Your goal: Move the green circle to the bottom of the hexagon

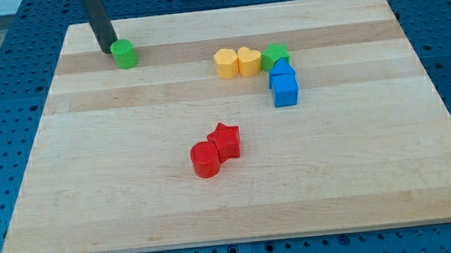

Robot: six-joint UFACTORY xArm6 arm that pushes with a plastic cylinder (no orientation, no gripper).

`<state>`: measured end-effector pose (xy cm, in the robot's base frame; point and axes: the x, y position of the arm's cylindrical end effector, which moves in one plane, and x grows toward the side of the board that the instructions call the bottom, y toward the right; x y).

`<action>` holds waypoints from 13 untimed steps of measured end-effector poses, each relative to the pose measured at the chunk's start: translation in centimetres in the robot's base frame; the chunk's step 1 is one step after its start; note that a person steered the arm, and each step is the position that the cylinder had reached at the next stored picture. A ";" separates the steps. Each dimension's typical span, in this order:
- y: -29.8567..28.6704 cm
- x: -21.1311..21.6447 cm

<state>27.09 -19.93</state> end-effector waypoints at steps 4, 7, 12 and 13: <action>4.8 6.9; 2.7 10.3; 7.4 6.9; 7.7 9.3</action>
<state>36.37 -12.22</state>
